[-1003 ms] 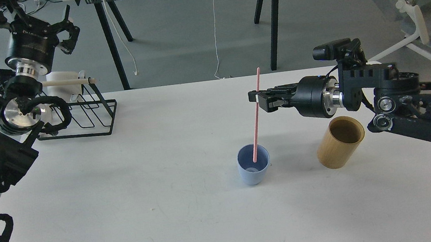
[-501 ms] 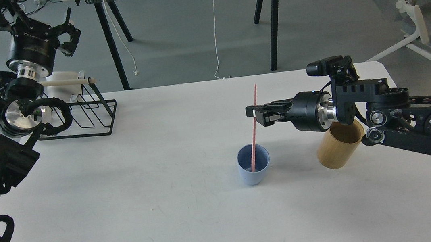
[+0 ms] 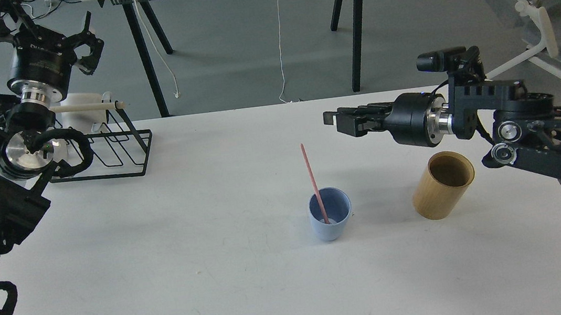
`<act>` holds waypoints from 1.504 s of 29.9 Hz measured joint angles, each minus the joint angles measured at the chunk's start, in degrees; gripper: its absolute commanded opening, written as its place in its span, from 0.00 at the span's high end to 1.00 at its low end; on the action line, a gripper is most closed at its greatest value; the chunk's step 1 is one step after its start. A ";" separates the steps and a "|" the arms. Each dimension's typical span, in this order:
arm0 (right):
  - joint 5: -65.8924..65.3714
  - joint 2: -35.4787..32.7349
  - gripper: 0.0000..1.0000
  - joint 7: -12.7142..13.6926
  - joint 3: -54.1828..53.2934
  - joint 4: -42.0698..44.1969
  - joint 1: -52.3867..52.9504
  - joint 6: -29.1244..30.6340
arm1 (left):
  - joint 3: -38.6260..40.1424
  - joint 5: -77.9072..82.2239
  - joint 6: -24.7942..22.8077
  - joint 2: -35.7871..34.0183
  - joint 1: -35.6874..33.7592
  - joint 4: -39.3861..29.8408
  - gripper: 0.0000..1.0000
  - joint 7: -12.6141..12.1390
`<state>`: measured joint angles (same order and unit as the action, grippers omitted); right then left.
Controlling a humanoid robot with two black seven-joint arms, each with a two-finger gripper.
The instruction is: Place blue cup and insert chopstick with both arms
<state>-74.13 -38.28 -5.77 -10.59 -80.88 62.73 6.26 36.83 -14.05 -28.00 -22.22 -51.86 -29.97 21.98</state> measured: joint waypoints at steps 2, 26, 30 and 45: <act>0.33 -0.53 0.03 -0.13 -5.44 0.47 -0.05 0.05 | 0.00 -0.01 0.00 -0.02 0.00 0.00 0.00 0.00; 63.78 2.55 0.01 -2.25 -25.66 28.08 -1.83 0.78 | -0.37 0.17 0.00 3.00 -0.56 -0.08 0.00 -2.07; 71.89 3.24 0.01 -2.22 -27.50 31.81 -2.41 2.13 | -0.19 0.09 0.00 3.29 -0.59 -0.01 0.00 -1.59; 84.58 10.75 0.01 -2.05 -44.24 37.85 -12.08 6.86 | -0.07 0.02 0.00 3.14 1.00 0.09 0.00 -1.49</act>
<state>10.45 -27.53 -7.82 -54.83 -43.03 50.65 13.12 36.76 -14.03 -28.00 -19.08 -50.85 -29.88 20.49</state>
